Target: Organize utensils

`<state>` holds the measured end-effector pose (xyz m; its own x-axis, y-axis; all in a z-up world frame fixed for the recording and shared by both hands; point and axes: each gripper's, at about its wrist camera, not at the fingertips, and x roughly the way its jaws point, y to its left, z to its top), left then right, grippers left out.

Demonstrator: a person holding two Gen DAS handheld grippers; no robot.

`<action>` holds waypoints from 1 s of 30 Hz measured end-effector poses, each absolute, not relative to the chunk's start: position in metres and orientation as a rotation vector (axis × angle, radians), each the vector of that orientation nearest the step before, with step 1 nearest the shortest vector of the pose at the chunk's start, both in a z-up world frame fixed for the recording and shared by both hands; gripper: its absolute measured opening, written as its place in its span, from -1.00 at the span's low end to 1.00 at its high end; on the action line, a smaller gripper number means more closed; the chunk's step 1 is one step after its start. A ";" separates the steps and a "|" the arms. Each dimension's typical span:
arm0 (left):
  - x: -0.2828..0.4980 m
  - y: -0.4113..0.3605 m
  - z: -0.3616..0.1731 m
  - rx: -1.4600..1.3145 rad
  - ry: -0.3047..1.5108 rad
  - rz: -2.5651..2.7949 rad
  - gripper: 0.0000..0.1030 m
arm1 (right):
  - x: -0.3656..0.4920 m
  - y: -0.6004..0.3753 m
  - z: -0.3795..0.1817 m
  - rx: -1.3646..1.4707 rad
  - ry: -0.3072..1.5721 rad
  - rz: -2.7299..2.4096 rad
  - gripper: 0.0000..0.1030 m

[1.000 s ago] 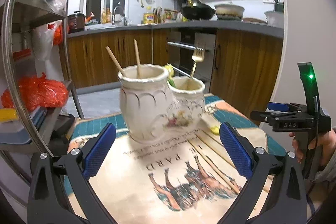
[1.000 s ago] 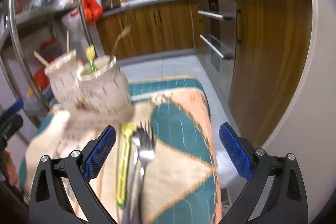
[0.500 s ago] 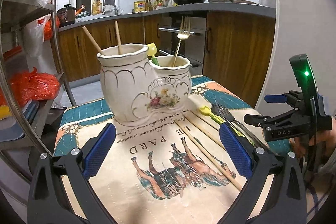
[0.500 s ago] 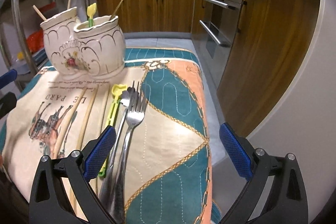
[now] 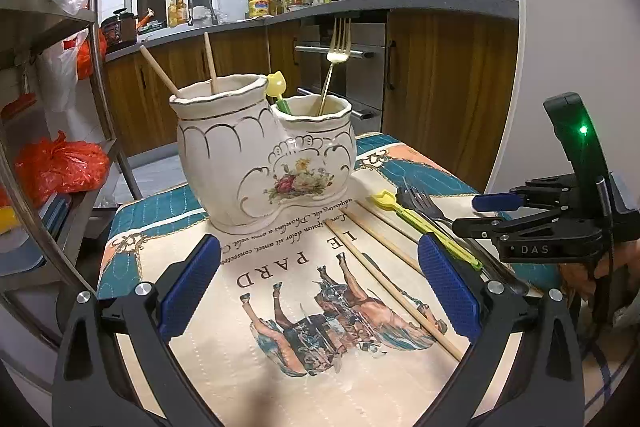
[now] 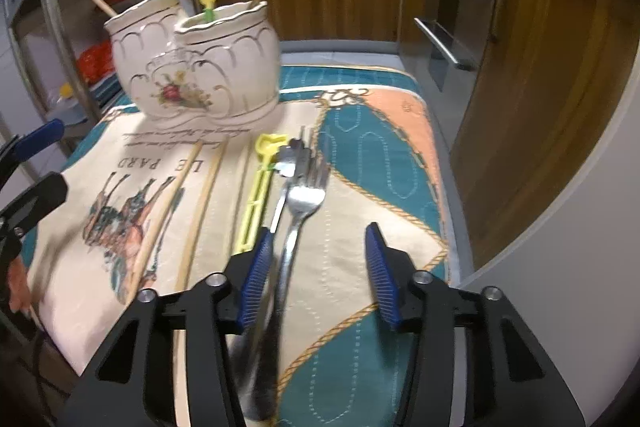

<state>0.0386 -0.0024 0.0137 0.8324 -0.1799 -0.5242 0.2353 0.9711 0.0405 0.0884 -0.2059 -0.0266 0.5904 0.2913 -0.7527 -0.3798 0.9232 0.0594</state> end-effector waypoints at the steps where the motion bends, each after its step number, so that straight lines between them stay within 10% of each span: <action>1: 0.039 -0.004 0.013 0.109 0.547 -0.222 0.89 | 0.088 -0.204 -0.027 -0.115 0.856 0.396 -0.23; 18: 0.040 -0.037 -0.002 0.139 0.648 -0.258 0.88 | 0.089 -0.188 -0.033 -0.163 0.866 0.427 -0.83; 30: 0.038 -0.054 -0.028 0.156 0.811 -0.252 -0.45 | 0.091 -0.194 -0.032 -0.151 0.860 0.438 -0.88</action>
<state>0.0378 -0.0538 -0.0285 0.6611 -0.1624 -0.7325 0.2815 0.9587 0.0414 0.0913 -0.1941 -0.0323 0.5703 0.3115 -0.7601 -0.4314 0.9010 0.0456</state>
